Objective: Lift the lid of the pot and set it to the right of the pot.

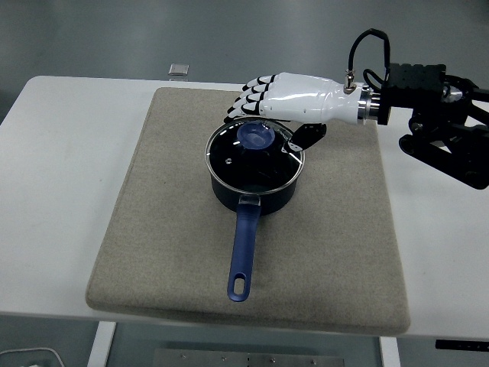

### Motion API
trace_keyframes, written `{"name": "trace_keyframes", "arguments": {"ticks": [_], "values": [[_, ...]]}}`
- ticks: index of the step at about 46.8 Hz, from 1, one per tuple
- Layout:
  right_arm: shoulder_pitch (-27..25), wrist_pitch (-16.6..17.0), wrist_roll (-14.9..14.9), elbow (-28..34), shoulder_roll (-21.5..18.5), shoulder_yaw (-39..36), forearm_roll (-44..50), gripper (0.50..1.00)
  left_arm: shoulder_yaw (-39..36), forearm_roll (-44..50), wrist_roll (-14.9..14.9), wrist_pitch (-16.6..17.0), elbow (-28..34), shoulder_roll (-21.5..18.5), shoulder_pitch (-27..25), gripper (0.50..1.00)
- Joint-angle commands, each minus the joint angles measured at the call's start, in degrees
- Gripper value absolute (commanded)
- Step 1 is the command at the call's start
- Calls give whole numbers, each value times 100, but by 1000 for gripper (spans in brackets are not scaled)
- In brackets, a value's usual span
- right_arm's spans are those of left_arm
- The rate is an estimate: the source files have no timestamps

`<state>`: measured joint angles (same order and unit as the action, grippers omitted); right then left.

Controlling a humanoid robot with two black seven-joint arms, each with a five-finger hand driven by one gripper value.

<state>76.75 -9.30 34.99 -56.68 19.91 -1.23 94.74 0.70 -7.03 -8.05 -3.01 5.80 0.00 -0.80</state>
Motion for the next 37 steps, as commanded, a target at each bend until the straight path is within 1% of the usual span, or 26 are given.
{"name": "trace_keyframes", "arguments": {"ticks": [1, 9, 16, 30, 37], "values": [[-11, -37, 1, 51, -48, 8, 0, 909, 0, 0, 5, -6, 0, 0, 1, 1000], [-11, -151, 1, 95, -101, 123, 0, 909, 0, 0, -4, 2, 0, 0, 1, 1000], [-20, -169, 1, 192, -224, 123, 0, 909, 0, 0, -4, 2, 0, 0, 1, 1000], [-29, -222, 1, 236, -224, 131, 0, 909, 0, 0, -4, 2, 0, 0, 1, 1000], [-29, -257, 1, 236, -259, 290, 0, 909, 0, 0, 5, 2, 0, 0, 1, 1000]]}}
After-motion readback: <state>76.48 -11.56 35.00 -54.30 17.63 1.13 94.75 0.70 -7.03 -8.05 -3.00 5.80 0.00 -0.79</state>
